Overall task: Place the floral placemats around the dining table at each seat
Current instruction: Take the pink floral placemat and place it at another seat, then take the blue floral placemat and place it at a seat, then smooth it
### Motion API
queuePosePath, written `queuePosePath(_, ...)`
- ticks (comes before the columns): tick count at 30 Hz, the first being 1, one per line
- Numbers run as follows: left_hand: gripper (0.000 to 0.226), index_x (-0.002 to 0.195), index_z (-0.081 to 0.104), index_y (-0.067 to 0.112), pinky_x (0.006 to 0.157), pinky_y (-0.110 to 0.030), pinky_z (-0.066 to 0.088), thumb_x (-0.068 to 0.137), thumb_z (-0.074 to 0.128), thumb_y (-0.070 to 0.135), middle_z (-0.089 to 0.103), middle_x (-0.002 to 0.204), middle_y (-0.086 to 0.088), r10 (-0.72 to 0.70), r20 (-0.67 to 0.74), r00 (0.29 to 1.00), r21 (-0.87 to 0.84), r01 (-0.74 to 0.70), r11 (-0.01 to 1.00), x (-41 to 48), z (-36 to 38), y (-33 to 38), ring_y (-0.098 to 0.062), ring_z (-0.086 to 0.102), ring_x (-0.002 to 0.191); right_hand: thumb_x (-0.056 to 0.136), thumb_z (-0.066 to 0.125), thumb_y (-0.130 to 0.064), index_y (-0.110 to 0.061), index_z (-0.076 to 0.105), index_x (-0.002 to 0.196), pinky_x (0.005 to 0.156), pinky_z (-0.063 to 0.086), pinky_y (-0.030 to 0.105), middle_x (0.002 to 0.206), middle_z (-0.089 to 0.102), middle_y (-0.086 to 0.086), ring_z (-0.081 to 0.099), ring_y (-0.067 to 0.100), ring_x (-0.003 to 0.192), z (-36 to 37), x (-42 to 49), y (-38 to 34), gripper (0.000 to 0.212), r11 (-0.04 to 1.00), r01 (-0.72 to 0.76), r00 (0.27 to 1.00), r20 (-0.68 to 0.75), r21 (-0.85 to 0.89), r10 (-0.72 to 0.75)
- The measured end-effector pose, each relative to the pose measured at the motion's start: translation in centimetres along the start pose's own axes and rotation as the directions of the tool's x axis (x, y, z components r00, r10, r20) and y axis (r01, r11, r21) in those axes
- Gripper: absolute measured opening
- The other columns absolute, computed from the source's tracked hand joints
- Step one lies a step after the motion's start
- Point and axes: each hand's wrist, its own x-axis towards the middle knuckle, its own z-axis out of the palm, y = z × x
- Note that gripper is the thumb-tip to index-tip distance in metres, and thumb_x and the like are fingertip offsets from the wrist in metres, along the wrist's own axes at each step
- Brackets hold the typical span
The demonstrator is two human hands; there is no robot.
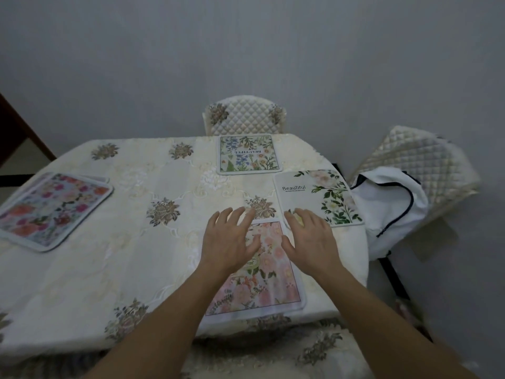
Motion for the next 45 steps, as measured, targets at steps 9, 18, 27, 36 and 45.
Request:
queuePosePath(9,0.067,0.140,0.053,0.026,0.107,-0.048,0.043,0.087,0.032,0.061,0.061,0.137,-0.002,-0.085,0.010,0.996,-0.038,0.085,0.996,-2.2,-0.2,-1.1,-0.027,0.055,0.125,0.086,0.060,-0.040,-0.017,0.058,0.133,0.097,0.047,0.047,0.129,0.062,0.012,0.057,0.031,0.121,-0.3,-0.8,-1.9,0.053,1.000,0.013,1.000,0.008,0.006,-0.013)
queuePosePath(18,0.064,0.136,0.058,0.023,0.099,-0.045,0.047,0.087,0.037,0.059,0.065,0.131,-0.004,-0.282,-0.067,0.957,-0.001,0.282,0.959,-6.7,-1.9,-5.5,-0.028,0.060,0.120,0.088,0.056,-0.039,-0.018,0.056,0.132,0.101,0.044,0.049,0.134,0.059,0.013,0.054,0.033,0.124,0.7,1.4,-7.4,0.049,0.977,0.197,0.978,0.055,0.085,-0.202)
queuePosePath(27,0.062,0.137,0.056,0.025,0.101,-0.044,0.045,0.086,0.041,0.058,0.062,0.135,-0.002,-0.615,-0.138,0.776,0.099,0.629,0.771,-16.2,-5.2,-7.9,-0.026,0.057,0.122,0.088,0.061,-0.039,-0.018,0.056,0.134,0.099,0.045,0.048,0.134,0.060,0.013,0.055,0.033,0.124,1.9,1.6,-16.3,0.051,0.815,0.530,0.829,0.057,0.236,-0.556)
queuePosePath(36,0.061,0.131,0.059,0.023,0.097,-0.043,0.046,0.085,0.040,0.057,0.063,0.131,-0.002,-0.852,-0.240,0.466,0.149,0.885,0.442,-29.9,-8.6,-6.1,-0.026,0.056,0.120,0.088,0.055,-0.039,-0.017,0.057,0.133,0.097,0.045,0.048,0.132,0.060,0.015,0.056,0.034,0.122,1.4,-3.4,-25.6,0.050,0.498,0.779,0.552,-0.039,0.382,-0.833)
queuePosePath(45,0.060,0.128,0.061,0.022,0.093,-0.042,0.048,0.083,0.043,0.057,0.066,0.127,-0.002,-0.930,-0.316,0.188,0.163,0.976,0.141,-41.6,-10.4,-4.6,-0.027,0.060,0.114,0.088,0.051,-0.041,-0.015,0.056,0.129,0.095,0.045,0.047,0.128,0.059,0.013,0.055,0.034,0.117,-0.1,-10.9,-35.7,0.048,0.197,0.891,0.260,-0.105,0.408,-0.960)
